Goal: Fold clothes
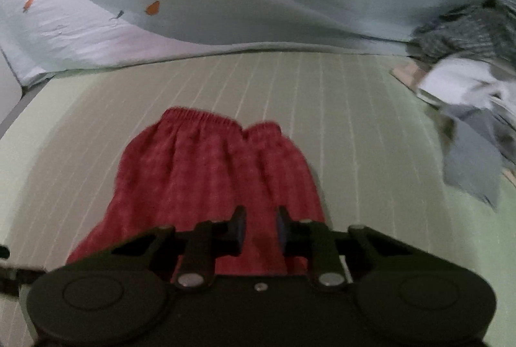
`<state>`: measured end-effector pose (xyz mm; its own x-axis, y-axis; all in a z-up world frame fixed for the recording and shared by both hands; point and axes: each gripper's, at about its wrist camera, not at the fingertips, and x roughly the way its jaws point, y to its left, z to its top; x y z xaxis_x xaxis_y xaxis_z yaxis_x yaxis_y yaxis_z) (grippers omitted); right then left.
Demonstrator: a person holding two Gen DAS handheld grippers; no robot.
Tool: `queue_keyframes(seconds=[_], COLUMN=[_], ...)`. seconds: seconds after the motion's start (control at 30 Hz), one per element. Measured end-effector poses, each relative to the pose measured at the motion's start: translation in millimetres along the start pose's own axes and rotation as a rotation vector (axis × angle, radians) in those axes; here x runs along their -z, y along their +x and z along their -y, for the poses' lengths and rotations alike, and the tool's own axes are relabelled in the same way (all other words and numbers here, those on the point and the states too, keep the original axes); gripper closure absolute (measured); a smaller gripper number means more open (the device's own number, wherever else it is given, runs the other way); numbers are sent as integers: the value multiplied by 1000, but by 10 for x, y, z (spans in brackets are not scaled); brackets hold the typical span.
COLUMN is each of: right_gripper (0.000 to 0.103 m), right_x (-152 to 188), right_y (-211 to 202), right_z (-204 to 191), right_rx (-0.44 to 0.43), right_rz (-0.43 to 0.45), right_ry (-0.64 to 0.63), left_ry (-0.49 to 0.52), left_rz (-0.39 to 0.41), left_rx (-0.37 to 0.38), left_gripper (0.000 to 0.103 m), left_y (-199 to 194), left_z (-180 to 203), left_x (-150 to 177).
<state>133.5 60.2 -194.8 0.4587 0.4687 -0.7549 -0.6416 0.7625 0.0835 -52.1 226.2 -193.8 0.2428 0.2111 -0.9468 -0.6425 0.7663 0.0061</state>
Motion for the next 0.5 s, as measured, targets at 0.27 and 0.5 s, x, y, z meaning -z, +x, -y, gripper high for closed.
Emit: queue_keyframes(seconds=[0.27, 0.5], right_gripper=[84, 103], right_x=[-229, -288], right_y=[558, 155], right_z=[-94, -191], right_rx=[-68, -6], right_rz=[-72, 97], right_ry=[-84, -231], left_ry=[76, 83], left_rz=[-54, -84], left_rx=[32, 26], left_gripper=[0, 0], left_y=[285, 425], left_z=[353, 439], left_x=[-302, -320])
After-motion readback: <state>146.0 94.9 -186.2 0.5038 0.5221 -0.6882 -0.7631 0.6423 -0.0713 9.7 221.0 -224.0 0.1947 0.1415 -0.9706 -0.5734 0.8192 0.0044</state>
